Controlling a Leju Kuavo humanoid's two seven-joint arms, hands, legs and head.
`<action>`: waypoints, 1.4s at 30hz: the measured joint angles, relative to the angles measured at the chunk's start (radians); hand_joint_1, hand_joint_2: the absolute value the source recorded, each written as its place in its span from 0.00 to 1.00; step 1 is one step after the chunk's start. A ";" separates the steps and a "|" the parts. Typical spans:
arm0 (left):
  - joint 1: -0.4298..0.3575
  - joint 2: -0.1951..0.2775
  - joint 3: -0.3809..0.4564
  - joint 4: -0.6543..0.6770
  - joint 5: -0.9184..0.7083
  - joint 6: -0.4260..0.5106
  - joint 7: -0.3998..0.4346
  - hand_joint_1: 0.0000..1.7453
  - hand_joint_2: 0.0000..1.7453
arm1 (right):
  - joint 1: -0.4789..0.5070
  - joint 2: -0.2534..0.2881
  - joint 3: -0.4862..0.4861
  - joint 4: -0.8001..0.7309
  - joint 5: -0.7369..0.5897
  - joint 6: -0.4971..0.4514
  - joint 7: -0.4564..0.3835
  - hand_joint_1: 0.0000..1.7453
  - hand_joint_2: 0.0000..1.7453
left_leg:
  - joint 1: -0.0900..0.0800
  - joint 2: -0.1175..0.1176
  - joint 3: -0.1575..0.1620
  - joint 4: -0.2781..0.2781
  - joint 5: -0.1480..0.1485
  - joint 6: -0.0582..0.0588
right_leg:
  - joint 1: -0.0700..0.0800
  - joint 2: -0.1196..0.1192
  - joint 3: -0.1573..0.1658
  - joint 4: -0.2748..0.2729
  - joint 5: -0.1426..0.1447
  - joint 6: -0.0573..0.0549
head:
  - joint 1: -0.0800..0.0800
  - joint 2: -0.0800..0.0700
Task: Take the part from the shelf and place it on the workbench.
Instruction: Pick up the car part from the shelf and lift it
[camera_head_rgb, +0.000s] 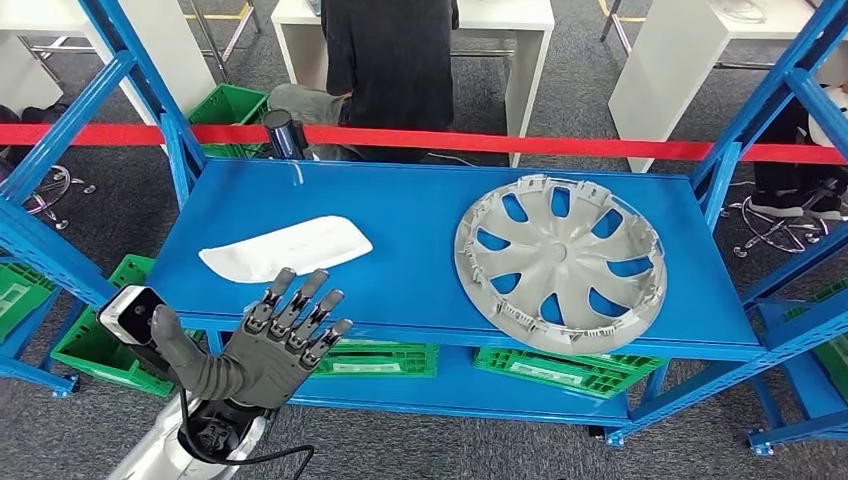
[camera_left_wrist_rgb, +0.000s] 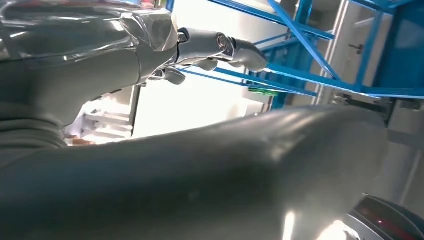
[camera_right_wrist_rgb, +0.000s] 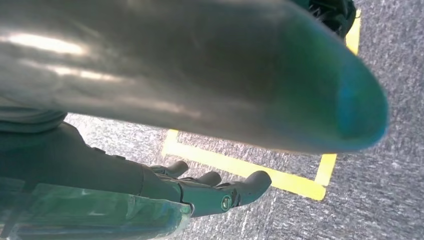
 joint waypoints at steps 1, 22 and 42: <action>0.000 0.000 0.000 0.000 0.000 0.000 0.000 0.00 0.00 | 0.000 0.000 0.000 0.000 0.000 0.000 0.000 0.00 0.00 | 0.001 0.000 0.001 0.001 -0.003 -0.004 | 0.000 0.000 0.003 0.000 -0.001 -0.007 | 0.000 0.000; 0.000 0.003 0.005 -0.006 -0.011 -0.014 0.009 0.00 0.00 | -0.001 0.015 0.023 -0.001 0.030 0.027 0.012 0.00 0.00 | 0.009 0.046 -0.042 -0.011 0.052 0.015 | 0.006 -0.039 0.064 -0.002 -0.061 -0.010 | -0.003 0.000; 0.000 -0.002 -0.002 -0.006 -0.022 -0.016 0.021 0.00 0.00 | -0.003 0.016 0.029 0.000 0.028 0.034 -0.001 0.00 0.00 | 0.024 0.017 -0.189 0.304 -0.083 -0.038 | -0.005 -0.030 0.031 0.016 -0.034 -0.033 | -0.005 0.000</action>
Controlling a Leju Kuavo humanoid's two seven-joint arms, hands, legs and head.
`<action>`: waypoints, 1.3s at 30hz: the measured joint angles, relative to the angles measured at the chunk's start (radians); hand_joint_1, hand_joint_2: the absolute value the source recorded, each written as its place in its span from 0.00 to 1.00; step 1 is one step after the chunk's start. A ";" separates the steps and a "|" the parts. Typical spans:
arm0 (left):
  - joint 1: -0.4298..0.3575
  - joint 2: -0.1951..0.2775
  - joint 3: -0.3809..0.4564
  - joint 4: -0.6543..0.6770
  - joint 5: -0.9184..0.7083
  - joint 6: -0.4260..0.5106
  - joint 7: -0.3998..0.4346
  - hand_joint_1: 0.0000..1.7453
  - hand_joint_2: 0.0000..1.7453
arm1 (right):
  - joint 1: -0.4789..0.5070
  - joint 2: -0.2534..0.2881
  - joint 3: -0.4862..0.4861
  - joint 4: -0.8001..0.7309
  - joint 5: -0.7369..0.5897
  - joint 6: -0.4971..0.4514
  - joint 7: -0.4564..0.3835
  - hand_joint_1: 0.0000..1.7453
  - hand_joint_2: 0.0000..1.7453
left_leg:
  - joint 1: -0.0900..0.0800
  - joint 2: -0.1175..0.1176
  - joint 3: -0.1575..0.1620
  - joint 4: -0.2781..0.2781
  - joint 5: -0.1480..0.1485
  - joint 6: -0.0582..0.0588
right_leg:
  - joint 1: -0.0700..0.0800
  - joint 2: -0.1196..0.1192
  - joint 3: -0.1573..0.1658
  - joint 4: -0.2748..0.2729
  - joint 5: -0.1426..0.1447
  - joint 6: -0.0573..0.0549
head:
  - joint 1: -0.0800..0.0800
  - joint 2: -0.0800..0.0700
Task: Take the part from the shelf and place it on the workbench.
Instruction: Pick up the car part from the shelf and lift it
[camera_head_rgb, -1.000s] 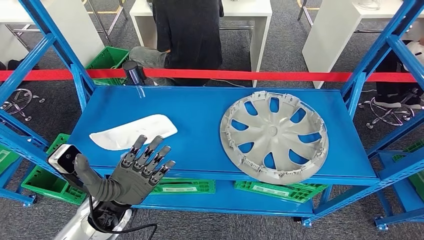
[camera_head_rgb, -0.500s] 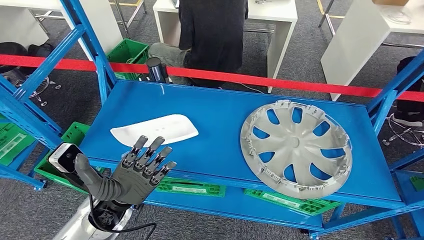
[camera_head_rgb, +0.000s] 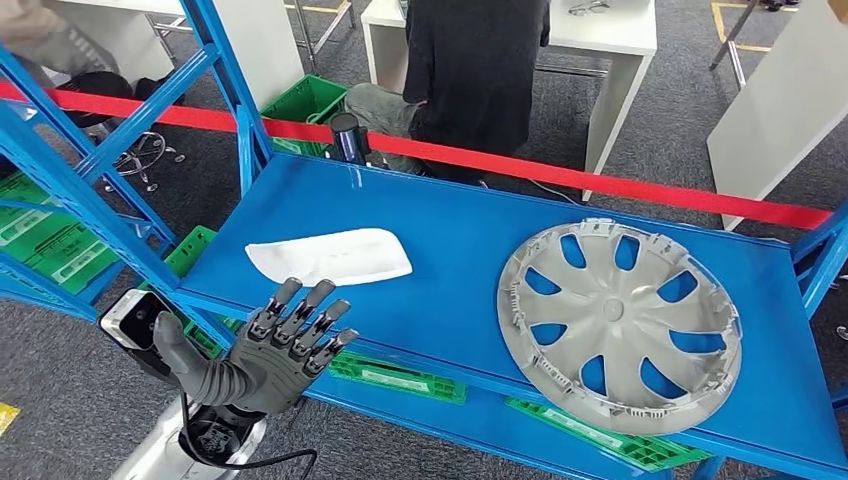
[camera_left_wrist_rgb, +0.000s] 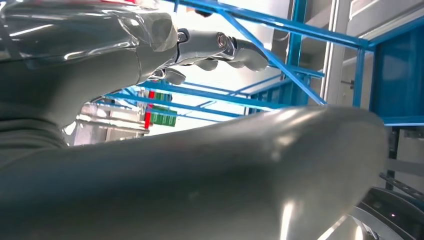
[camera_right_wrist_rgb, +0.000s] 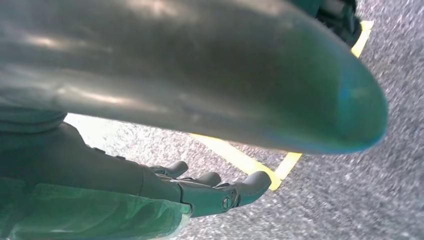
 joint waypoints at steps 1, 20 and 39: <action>0.000 0.000 0.000 0.000 0.000 0.000 0.002 0.00 0.00 | -0.001 0.002 0.000 0.000 -0.003 0.002 -0.003 0.00 0.00 | -0.001 0.001 0.023 -0.048 0.030 0.006 | 0.003 -0.004 0.002 0.000 -0.001 -0.001 | 0.000 0.000; -0.023 -0.005 -0.019 -0.006 0.005 0.008 0.032 0.00 1.00 | 0.003 0.019 -0.009 0.003 -0.032 0.015 -0.018 0.00 0.00 | -0.014 -0.028 0.170 -0.306 0.115 0.033 | -0.009 0.028 -0.011 -0.003 0.013 0.051 | 0.006 0.000; -0.020 0.006 -0.012 -0.002 -0.920 0.448 -0.238 0.00 1.00 | 0.022 -0.005 -0.014 -0.002 -0.050 -0.056 -0.011 0.00 0.00 | -0.015 0.000 0.148 -0.302 0.122 0.045 | 0.001 0.022 0.005 -0.011 0.000 0.030 | 0.003 0.000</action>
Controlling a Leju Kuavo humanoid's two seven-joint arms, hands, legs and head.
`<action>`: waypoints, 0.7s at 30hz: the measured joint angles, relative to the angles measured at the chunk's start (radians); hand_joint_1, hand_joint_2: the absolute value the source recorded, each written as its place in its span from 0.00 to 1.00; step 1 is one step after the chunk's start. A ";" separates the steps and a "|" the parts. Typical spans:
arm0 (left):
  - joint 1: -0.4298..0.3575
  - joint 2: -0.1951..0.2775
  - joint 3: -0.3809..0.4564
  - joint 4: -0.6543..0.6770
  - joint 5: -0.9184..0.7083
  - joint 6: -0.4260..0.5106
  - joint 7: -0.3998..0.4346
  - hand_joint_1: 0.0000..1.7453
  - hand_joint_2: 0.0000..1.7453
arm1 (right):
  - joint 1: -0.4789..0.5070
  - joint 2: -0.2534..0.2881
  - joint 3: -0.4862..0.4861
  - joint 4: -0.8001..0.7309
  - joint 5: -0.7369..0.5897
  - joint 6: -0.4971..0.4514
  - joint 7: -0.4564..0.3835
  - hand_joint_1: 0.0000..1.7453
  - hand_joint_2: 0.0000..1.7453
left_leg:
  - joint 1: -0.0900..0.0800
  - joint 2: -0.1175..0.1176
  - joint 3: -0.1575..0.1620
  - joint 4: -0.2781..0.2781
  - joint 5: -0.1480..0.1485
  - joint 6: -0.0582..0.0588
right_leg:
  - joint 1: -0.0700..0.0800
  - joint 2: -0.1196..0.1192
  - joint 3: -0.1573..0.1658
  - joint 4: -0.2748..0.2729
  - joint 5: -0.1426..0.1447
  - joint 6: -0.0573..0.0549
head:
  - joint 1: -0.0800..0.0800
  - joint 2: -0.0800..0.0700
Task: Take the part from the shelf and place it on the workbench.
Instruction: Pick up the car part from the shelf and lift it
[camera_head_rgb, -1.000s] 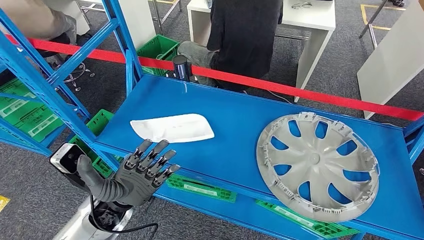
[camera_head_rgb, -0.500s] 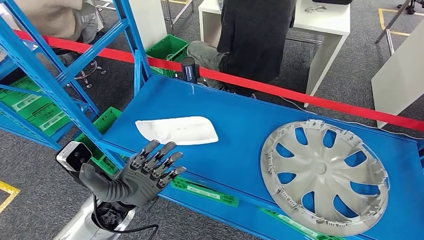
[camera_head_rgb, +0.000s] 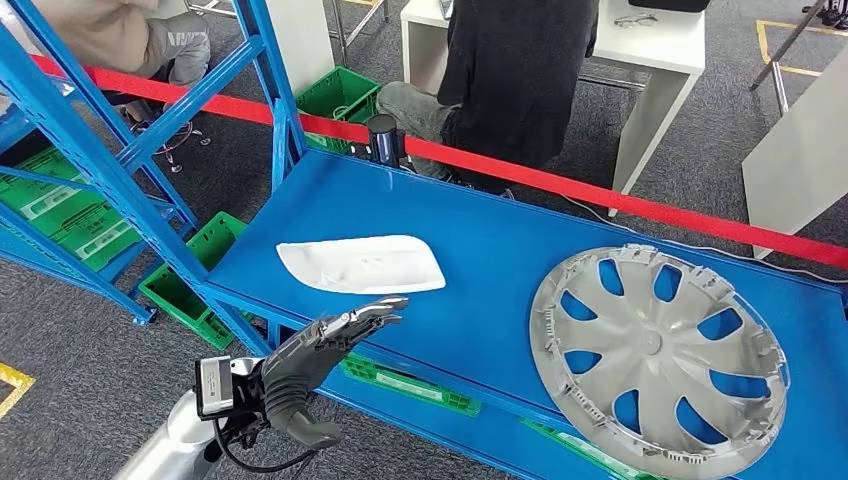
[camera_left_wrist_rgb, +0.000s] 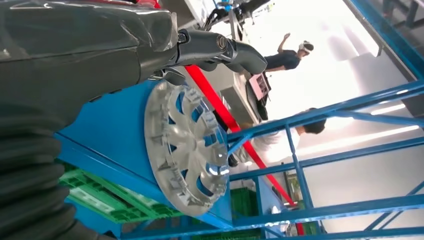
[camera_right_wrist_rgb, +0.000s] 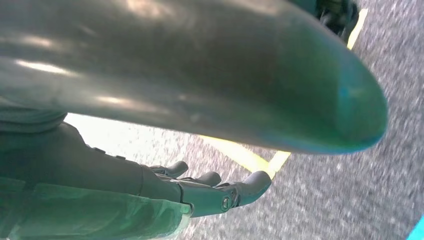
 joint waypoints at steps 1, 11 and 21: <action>-0.001 -0.001 -0.001 0.000 -0.014 0.008 -0.001 0.00 1.00 | -0.001 0.000 0.000 0.000 -0.002 0.000 0.000 0.00 0.00 | 0.002 -0.001 0.008 -0.009 0.005 0.004 | 0.000 0.000 -0.008 0.019 -0.011 0.001 | 0.000 0.000; -0.040 0.001 -0.063 0.020 -0.331 0.216 0.039 0.00 1.00 | -0.022 0.005 0.000 0.000 -0.025 -0.001 -0.005 0.00 0.00 | -0.004 -0.015 0.013 -0.001 -0.003 -0.004 | -0.005 0.005 -0.030 0.025 0.009 0.021 | 0.002 0.000; -0.062 0.009 -0.102 0.034 -0.361 0.234 0.046 0.00 1.00 | -0.027 0.017 0.000 0.001 -0.029 0.000 0.001 0.00 0.00 | 0.012 -0.004 -0.131 0.303 -0.144 -0.048 | -0.006 0.006 -0.011 0.000 0.020 -0.028 | -0.003 0.000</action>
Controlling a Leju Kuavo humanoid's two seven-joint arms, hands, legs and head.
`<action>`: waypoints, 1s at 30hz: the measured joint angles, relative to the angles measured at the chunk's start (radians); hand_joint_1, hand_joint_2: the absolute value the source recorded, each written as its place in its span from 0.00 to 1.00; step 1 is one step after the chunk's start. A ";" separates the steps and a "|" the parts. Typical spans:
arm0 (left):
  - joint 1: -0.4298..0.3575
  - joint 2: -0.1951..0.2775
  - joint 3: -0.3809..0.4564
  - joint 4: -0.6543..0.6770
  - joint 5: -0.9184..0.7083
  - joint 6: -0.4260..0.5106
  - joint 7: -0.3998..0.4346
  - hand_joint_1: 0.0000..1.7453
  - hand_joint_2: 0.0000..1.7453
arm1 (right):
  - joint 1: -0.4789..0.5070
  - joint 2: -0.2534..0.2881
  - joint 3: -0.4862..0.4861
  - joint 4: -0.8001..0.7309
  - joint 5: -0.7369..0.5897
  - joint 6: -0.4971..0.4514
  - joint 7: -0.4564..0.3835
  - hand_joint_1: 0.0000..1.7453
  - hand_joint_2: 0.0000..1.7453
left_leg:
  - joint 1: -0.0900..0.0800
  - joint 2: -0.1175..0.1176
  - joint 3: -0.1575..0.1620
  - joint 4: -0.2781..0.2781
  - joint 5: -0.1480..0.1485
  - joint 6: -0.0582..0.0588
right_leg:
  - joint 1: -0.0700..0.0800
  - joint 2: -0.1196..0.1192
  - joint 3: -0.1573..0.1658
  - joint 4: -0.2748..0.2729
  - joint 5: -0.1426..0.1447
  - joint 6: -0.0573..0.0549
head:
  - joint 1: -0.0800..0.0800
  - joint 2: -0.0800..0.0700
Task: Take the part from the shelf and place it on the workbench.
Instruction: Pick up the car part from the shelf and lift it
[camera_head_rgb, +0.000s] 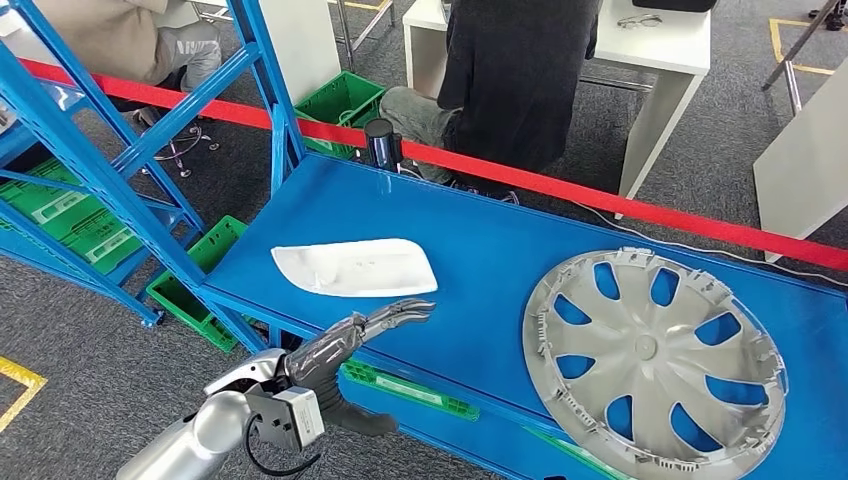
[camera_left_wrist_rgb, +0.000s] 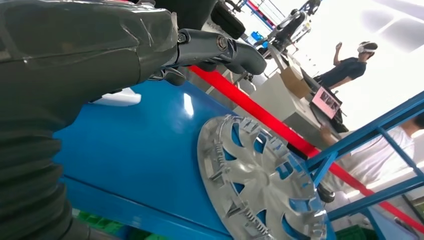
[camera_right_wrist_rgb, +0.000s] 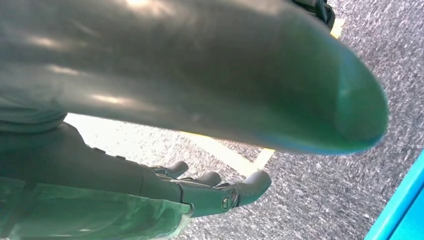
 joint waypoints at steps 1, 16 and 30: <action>0.000 0.001 -0.002 0.001 0.000 0.000 0.000 0.00 1.00 | 0.000 0.000 0.000 0.000 0.000 0.000 0.000 0.00 0.00 | 0.001 0.001 -0.001 -0.002 0.012 0.001 | 0.001 0.000 0.001 0.000 0.000 0.000 | 0.000 0.000; -0.015 0.005 -0.023 0.005 -0.041 0.032 0.006 0.00 1.00 | 0.005 0.015 -0.001 0.001 -0.010 -0.016 0.004 0.00 0.00 | -0.008 0.002 0.160 -0.331 0.151 0.060 | 0.006 0.001 -0.140 0.283 -0.111 0.021 | 0.005 0.000; -0.072 0.025 -0.094 -0.001 -0.513 0.274 0.292 0.00 1.00 | 0.014 0.046 -0.002 0.004 -0.031 0.013 -0.011 0.00 0.00 | 0.001 0.002 0.017 -0.020 -0.002 0.000 | -0.002 0.002 -0.010 0.009 -0.001 0.004 | 0.001 0.000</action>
